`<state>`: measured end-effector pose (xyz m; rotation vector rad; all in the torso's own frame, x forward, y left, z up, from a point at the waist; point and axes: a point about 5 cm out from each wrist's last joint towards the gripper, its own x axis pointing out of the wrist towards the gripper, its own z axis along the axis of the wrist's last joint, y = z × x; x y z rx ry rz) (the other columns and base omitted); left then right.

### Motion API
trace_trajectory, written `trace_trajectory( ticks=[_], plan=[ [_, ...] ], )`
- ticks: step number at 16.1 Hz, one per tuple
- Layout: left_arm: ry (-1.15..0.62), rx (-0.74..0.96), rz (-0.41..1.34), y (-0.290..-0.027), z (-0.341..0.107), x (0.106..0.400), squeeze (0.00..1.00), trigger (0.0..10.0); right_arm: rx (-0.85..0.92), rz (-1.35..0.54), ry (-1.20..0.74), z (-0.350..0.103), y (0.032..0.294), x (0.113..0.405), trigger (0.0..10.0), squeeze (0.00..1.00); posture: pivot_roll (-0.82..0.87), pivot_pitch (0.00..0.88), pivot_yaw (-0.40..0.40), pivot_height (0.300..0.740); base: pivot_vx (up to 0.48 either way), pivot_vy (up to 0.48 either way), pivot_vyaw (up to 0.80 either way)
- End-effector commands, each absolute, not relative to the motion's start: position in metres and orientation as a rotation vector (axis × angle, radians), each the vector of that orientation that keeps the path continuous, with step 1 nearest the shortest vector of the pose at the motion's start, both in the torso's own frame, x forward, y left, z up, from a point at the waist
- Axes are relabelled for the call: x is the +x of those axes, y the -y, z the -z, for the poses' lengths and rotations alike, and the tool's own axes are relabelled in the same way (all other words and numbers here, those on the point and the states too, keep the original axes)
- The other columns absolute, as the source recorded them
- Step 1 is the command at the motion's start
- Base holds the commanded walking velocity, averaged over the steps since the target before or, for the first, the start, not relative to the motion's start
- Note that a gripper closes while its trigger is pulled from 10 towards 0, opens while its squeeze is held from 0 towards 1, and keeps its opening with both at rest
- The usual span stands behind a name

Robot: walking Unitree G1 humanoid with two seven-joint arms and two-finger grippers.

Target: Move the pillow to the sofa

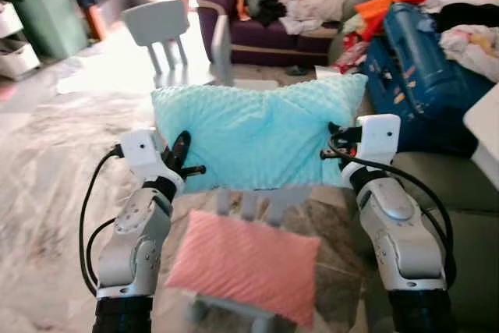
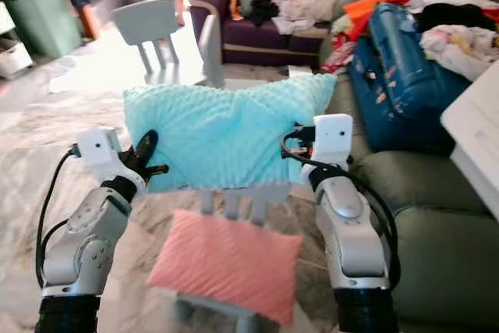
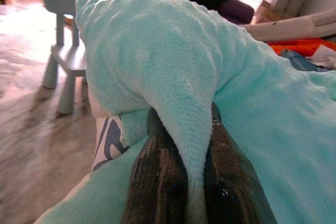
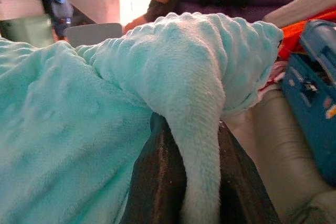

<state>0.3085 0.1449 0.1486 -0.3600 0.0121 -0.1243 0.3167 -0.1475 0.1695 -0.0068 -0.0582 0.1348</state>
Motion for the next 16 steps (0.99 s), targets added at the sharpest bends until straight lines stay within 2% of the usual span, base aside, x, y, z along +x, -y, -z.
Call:
trace_trajectory(
  ticks=[1,10,16],
  plan=[
    [0.003,-0.353,0.137,-0.1421,-0.154,0.3088,0.0,10.0,-0.005,-0.142,0.095,-0.178,0.147,0.3159,10.0,0.0,-0.11,0.011,0.019,0.74,-0.277,0.326,0.0],
    [-0.004,-0.348,0.136,-0.1403,-0.153,0.3098,0.0,10.0,-0.008,-0.139,0.099,-0.179,0.1485,0.317,10.0,0.0,-0.11,0.006,0.019,0.74,-0.282,0.33,0.0],
    [0.009,-0.317,0.143,-0.1395,-0.1551,0.3116,0.0,10.0,-0.007,-0.134,0.108,-0.1807,0.1487,0.3188,10.0,0.0,-0.11,0.0,0.021,0.74,-0.046,0.0,0.0]
  ],
)
